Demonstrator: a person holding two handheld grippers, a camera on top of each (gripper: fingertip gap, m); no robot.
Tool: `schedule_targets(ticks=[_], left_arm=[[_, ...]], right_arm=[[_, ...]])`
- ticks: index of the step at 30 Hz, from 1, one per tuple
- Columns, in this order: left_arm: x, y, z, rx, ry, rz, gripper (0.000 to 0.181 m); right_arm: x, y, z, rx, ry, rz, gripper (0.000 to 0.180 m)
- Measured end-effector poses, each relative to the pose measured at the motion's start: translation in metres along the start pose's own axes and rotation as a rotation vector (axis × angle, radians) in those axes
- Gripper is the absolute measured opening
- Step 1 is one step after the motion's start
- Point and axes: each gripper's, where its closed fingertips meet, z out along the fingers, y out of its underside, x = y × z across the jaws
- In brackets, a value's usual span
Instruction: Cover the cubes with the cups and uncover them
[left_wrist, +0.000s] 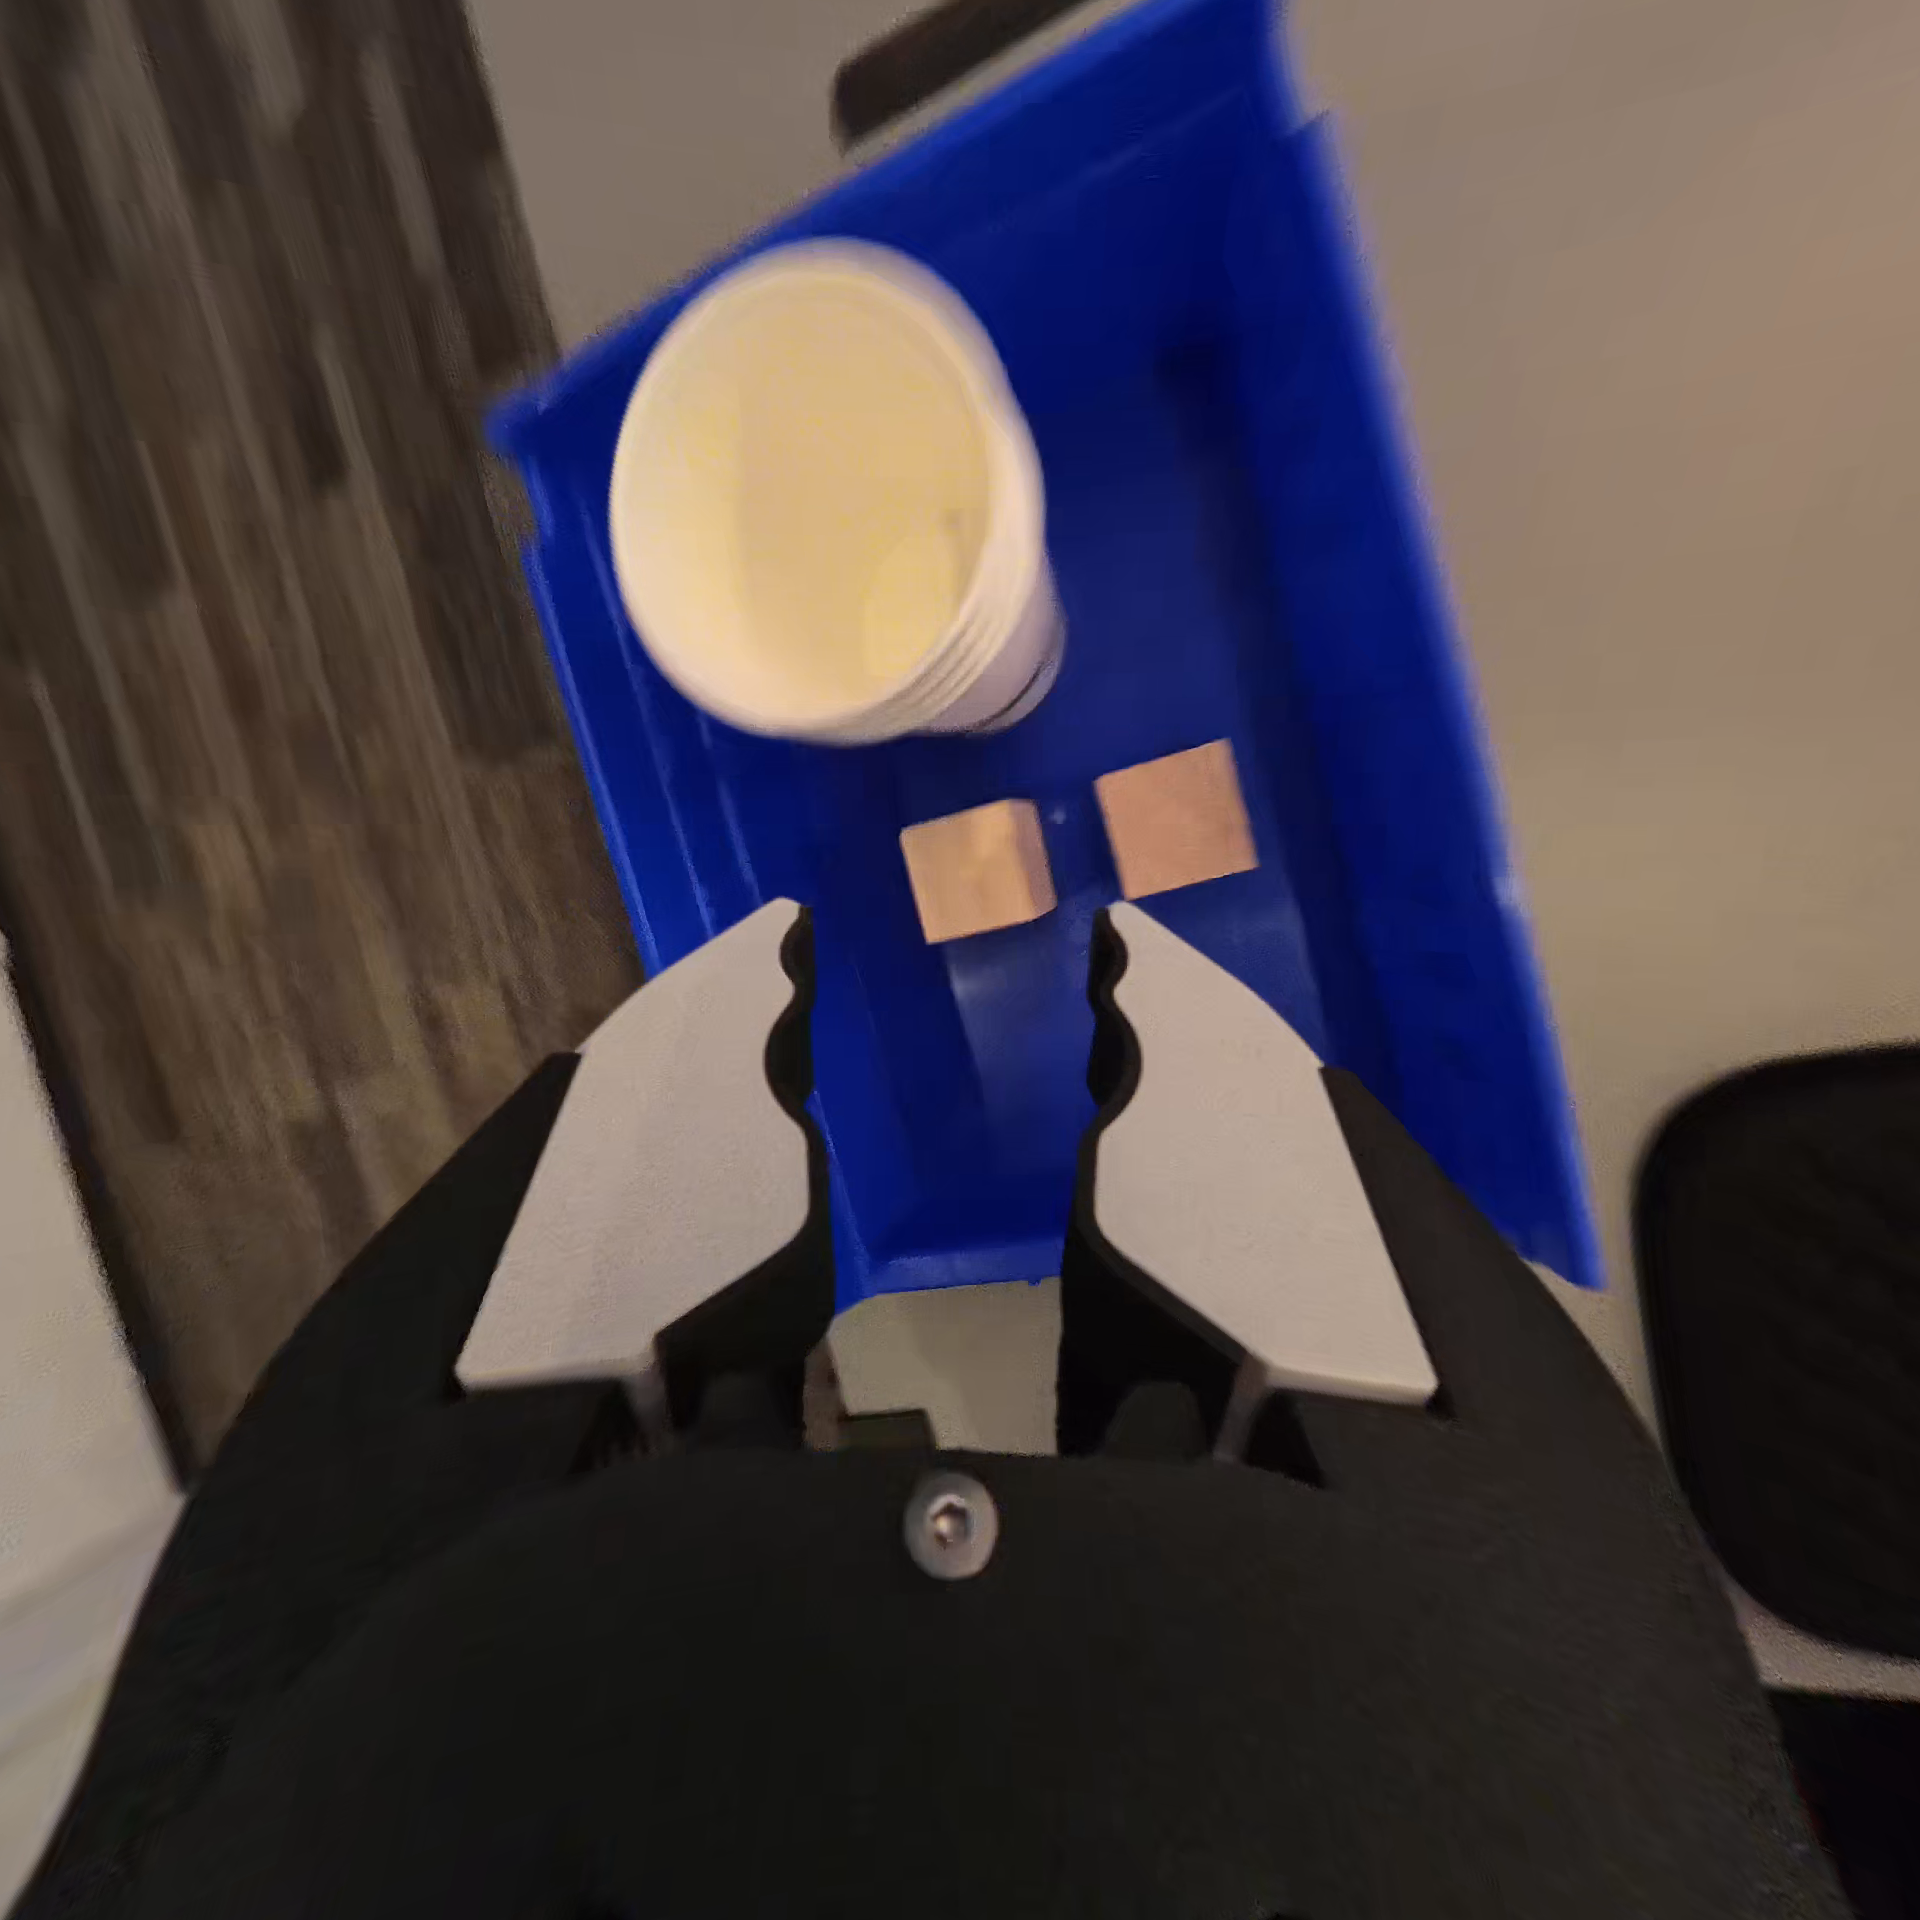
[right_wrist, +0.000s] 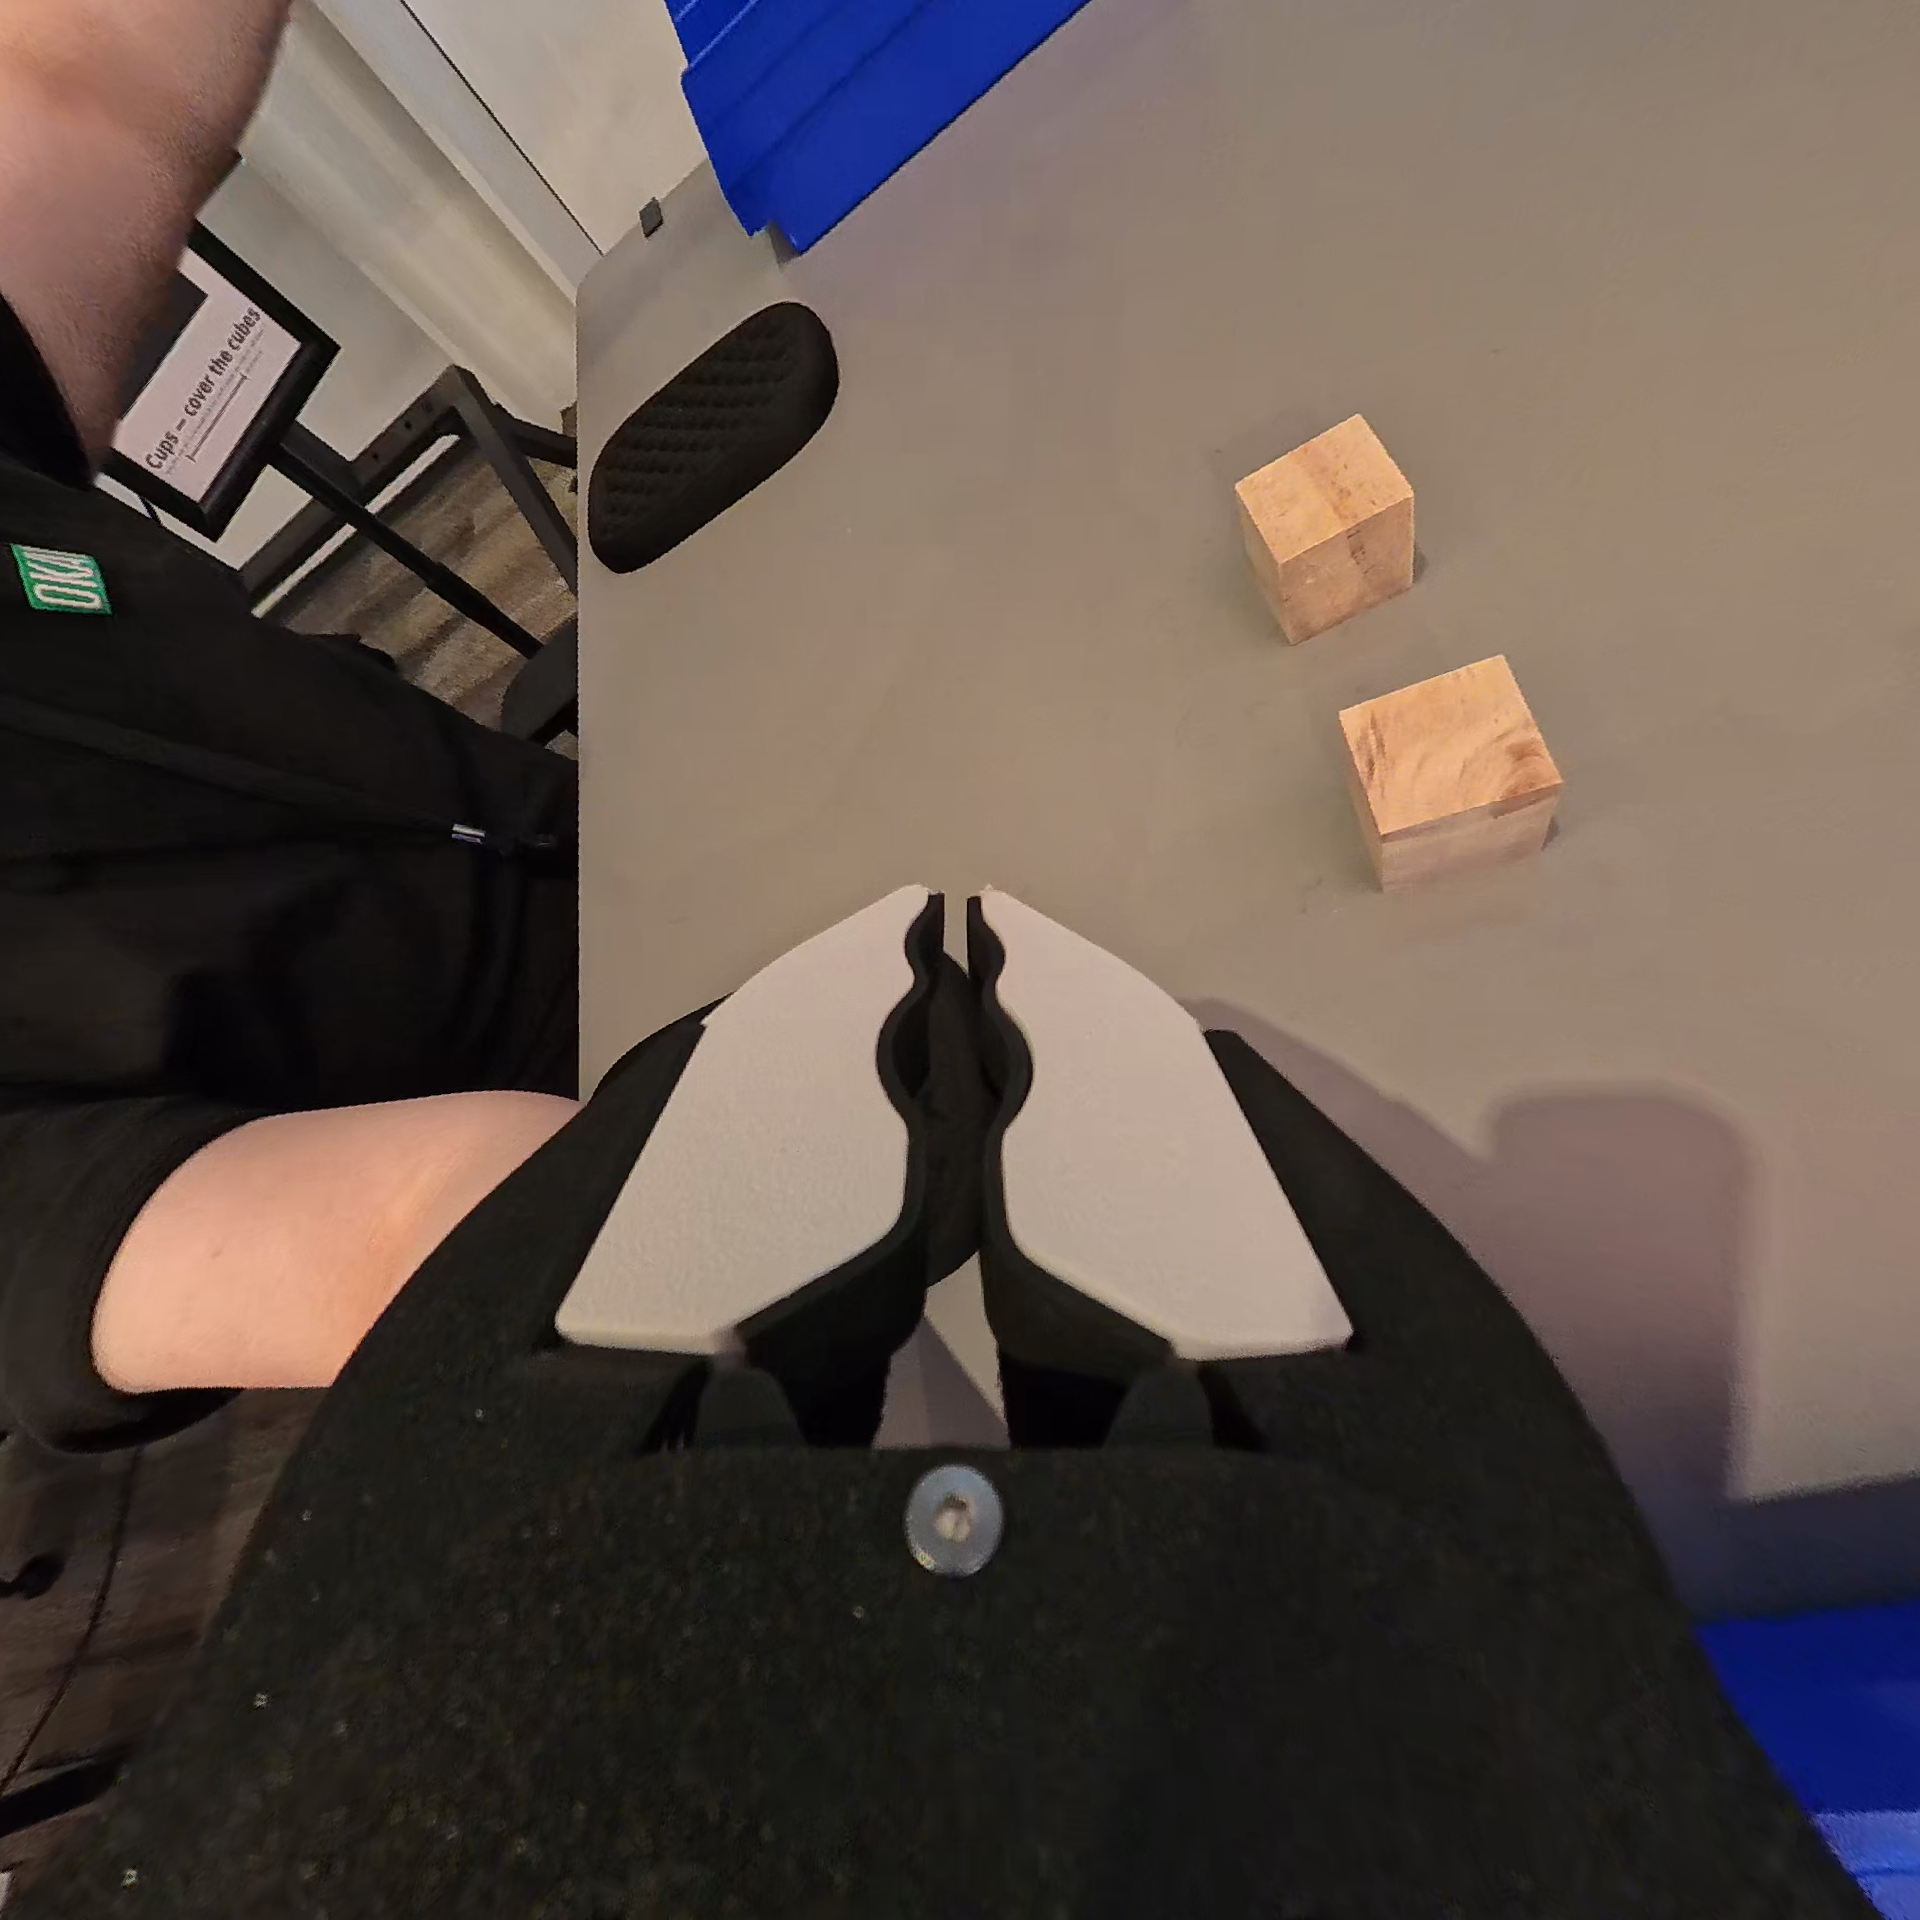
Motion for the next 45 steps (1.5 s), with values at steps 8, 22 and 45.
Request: schedule_targets(ticks=[8,22,45], left_arm=[[0.000,0.033,0.073,-0.060,0.144,-0.318,0.062],[0.007,0.055,0.123,-0.230,0.066,-0.280,0.058],[0.068,-0.074,-0.124,0.340,0.174,0.179,0.045]], right_arm=[[0.004,0.005,0.003,-0.014,-0.009,0.034,0.004],[0.001,0.005,0.001,-0.001,-0.016,0.029,0.004],[0.001,0.003,-0.001,-0.004,0.001,0.031,0.004]])
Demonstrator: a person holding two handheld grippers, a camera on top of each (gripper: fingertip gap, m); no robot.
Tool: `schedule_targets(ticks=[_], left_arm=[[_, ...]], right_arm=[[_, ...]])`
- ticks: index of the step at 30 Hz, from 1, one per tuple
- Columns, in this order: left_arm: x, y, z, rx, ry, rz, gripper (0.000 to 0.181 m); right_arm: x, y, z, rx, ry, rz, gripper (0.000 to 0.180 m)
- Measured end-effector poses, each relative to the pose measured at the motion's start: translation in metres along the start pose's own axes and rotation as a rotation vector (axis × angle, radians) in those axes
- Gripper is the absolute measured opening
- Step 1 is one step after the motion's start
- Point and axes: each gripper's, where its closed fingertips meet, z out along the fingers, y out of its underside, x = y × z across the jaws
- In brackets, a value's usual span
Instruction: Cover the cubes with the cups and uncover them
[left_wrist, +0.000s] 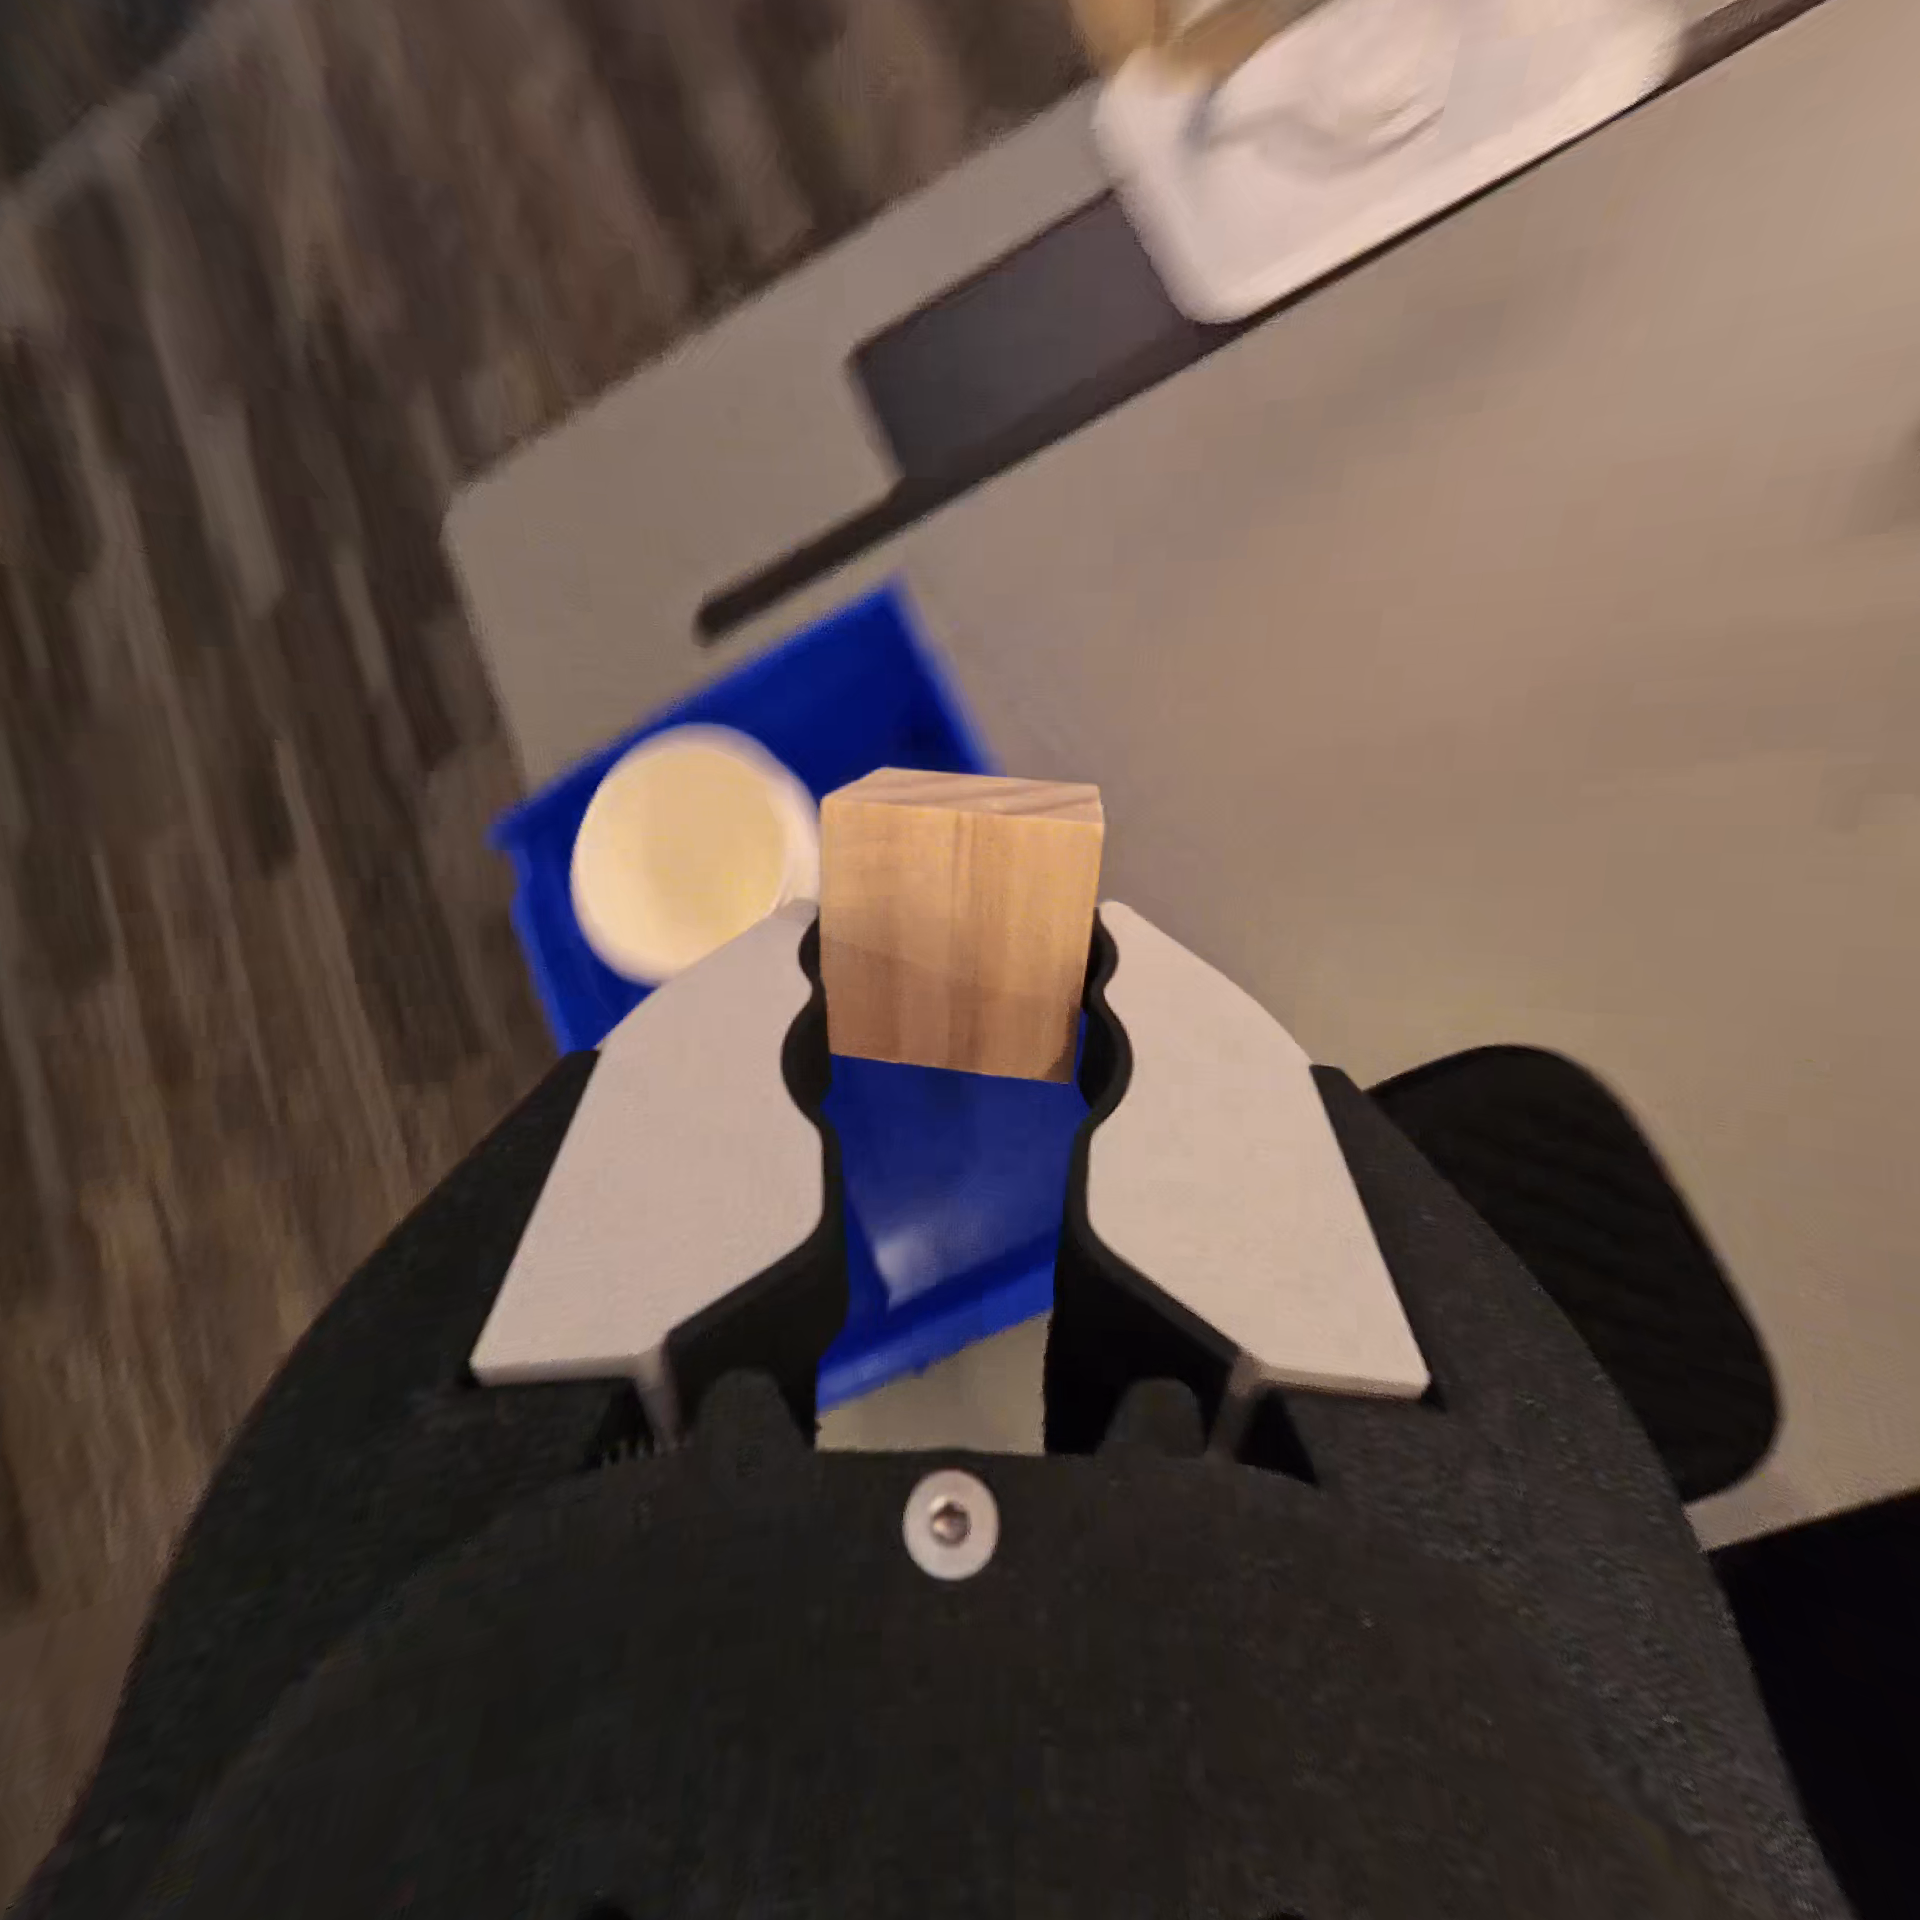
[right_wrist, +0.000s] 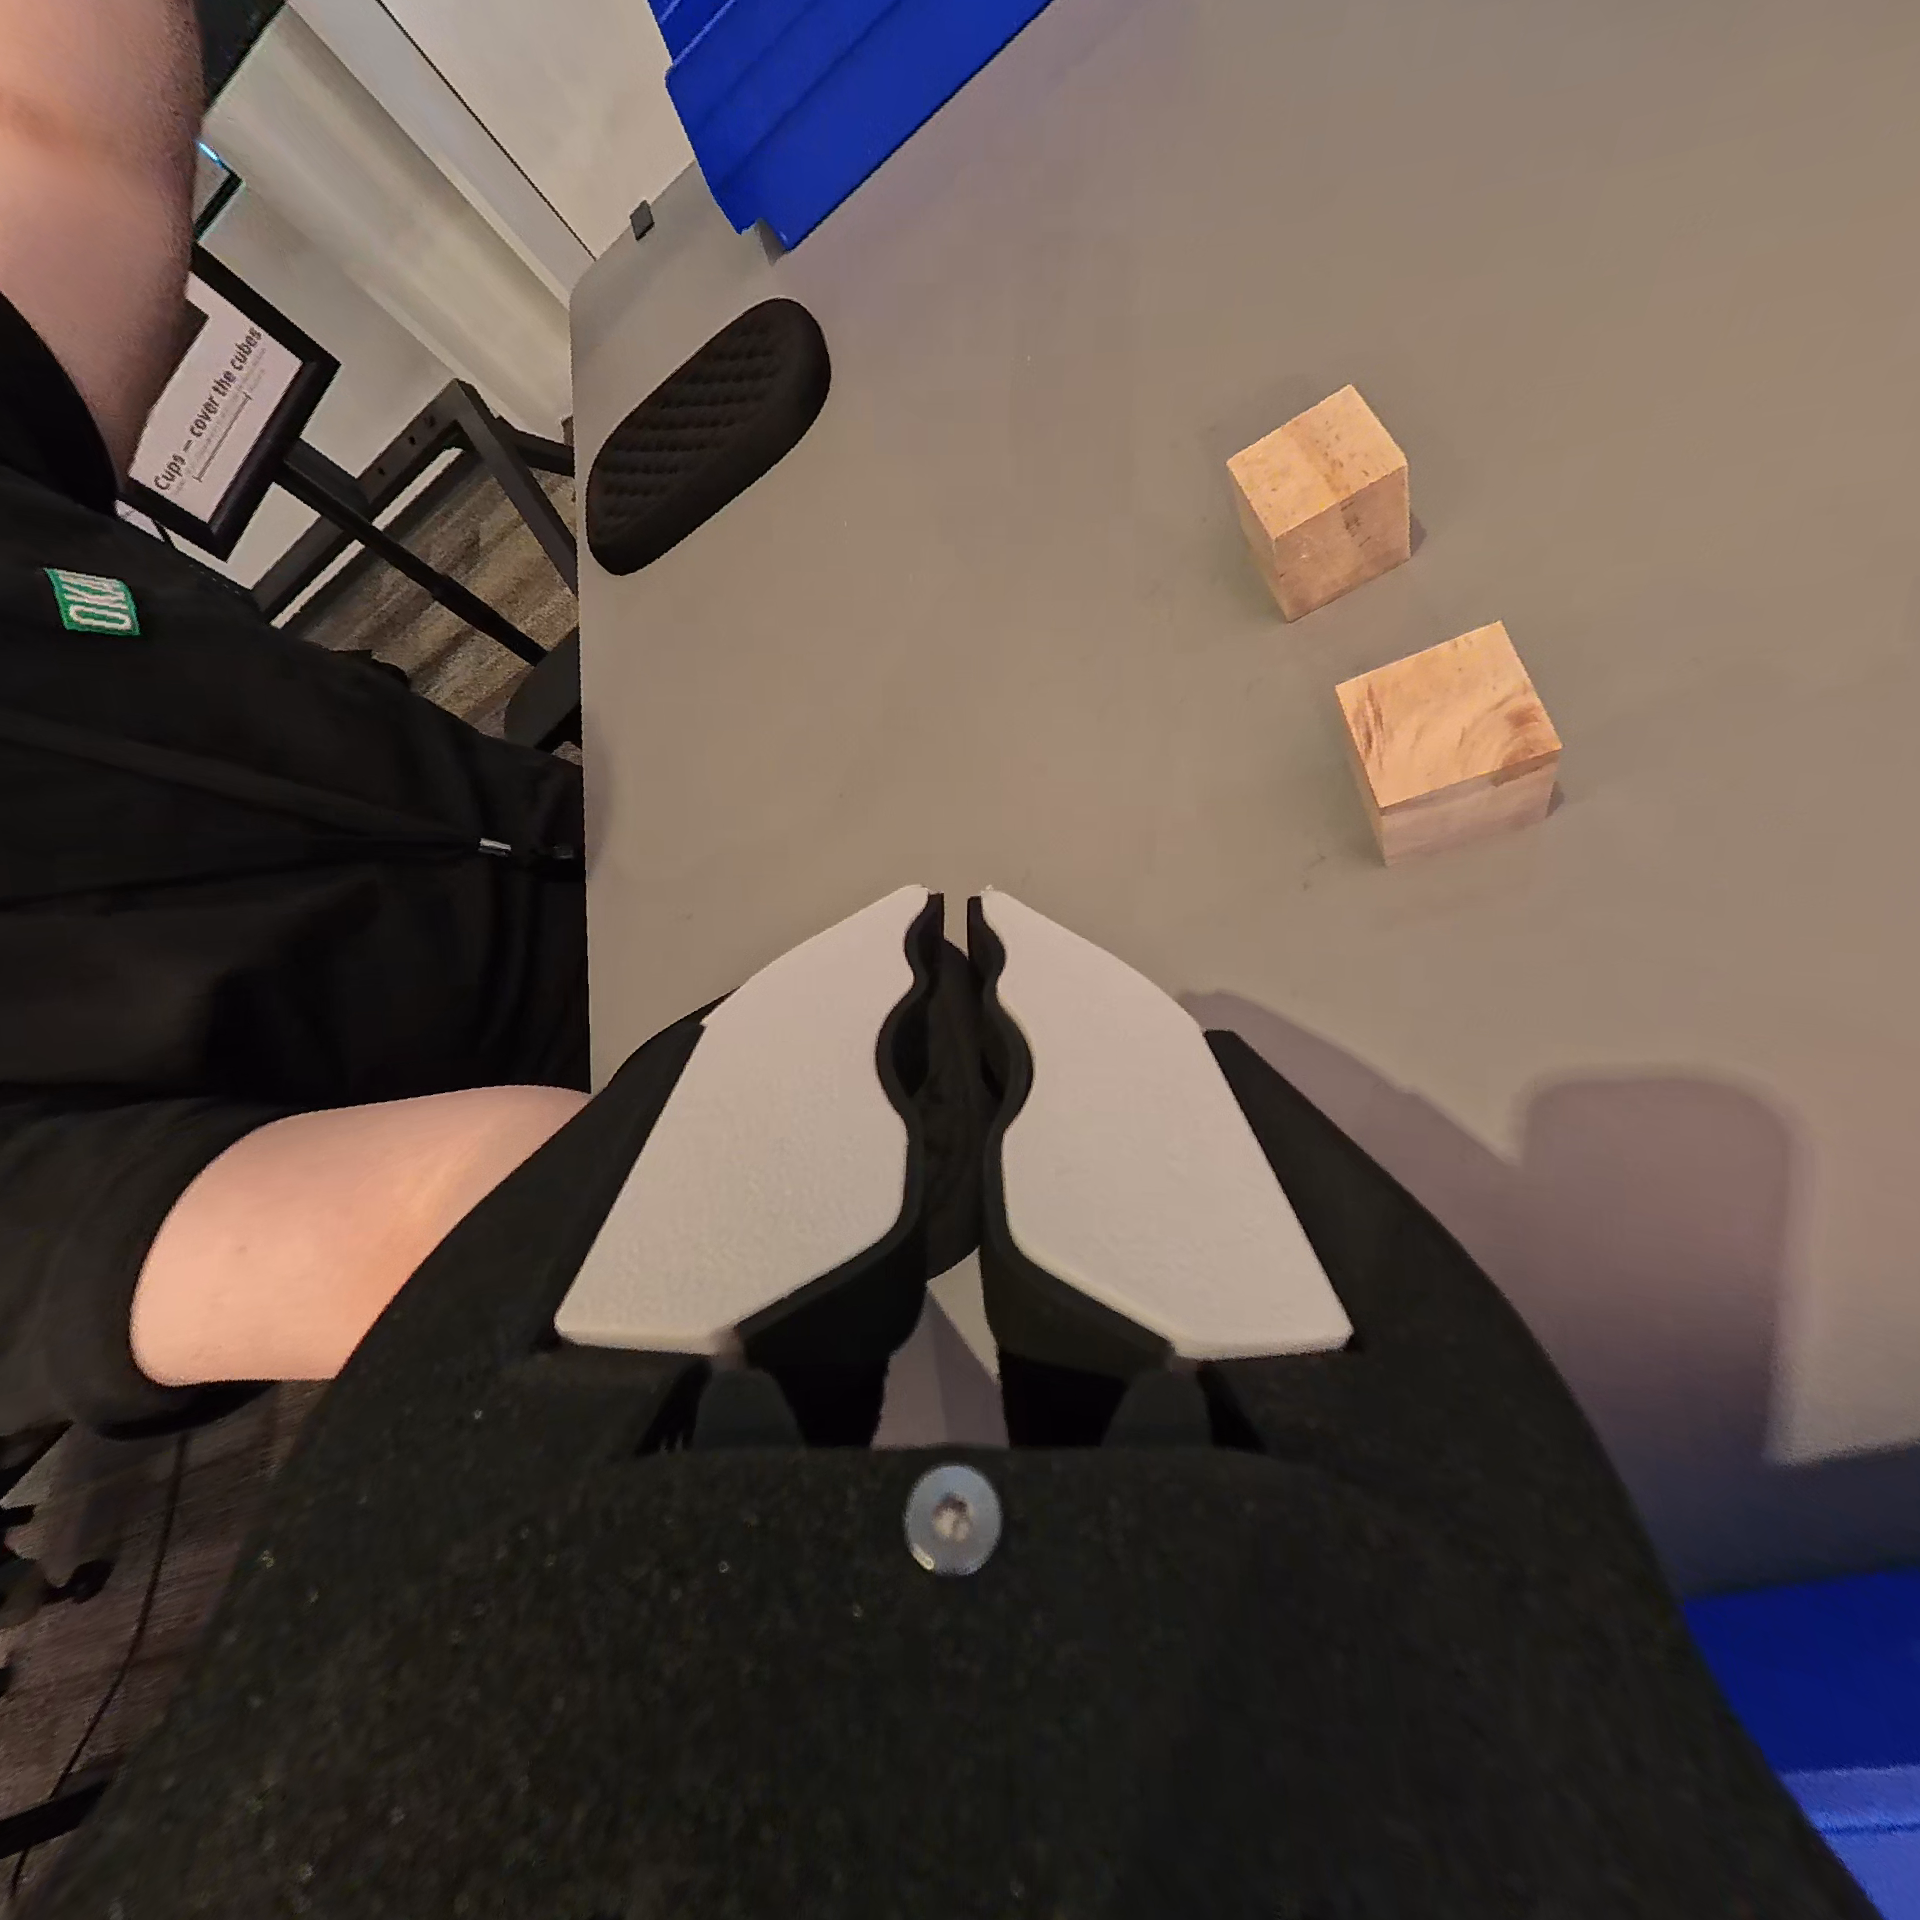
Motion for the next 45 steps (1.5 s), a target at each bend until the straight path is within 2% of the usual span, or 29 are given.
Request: schedule_targets(ticks=[3,6,8,11,13,16,19,28,40,43,45], left_arm=[[0.089,-0.060,0.004,0.121,0.185,0.273,0.045],[0.162,-0.079,0.050,0.121,0.220,0.566,0.045],[0.201,-0.076,0.092,0.096,0.227,0.737,0.045],[0.254,-0.053,0.154,0.029,0.374,0.781,0.045],[0.271,-0.039,0.190,-0.014,0.424,0.810,0.045],[0.279,-0.025,0.225,-0.064,0.463,0.838,0.045],[0.283,-0.023,0.239,-0.069,0.523,0.820,0.045],[0.285,-0.005,0.257,-0.152,0.549,0.871,0.045],[0.289,-0.004,0.266,-0.159,0.572,0.855,0.045],[0.286,-0.006,0.266,-0.150,0.556,0.831,0.070],[0.284,-0.012,0.253,-0.135,0.559,0.823,0.070]], right_arm=[[-0.002,0.002,0.002,-0.011,-0.002,0.001,0.004],[-0.002,0.003,0.003,-0.016,-0.002,0.006,0.004],[-0.004,0.003,0.004,-0.021,-0.006,0.002,0.004],[-0.006,0.003,0.004,-0.023,-0.012,-0.001,0.004],[-0.007,0.004,0.004,-0.023,-0.012,-0.002,0.004],[-0.008,0.004,0.004,-0.020,-0.013,-0.008,0.004],[-0.009,0.004,0.004,-0.023,-0.015,-0.010,0.004],[-0.008,0.003,0.004,-0.022,-0.017,-0.016,0.004],[-0.008,0.003,0.002,-0.019,-0.024,-0.013,0.004],[-0.007,0.004,0.004,-0.023,-0.028,-0.006,0.005],[-0.007,0.005,0.005,-0.024,-0.033,0.001,0.005]])
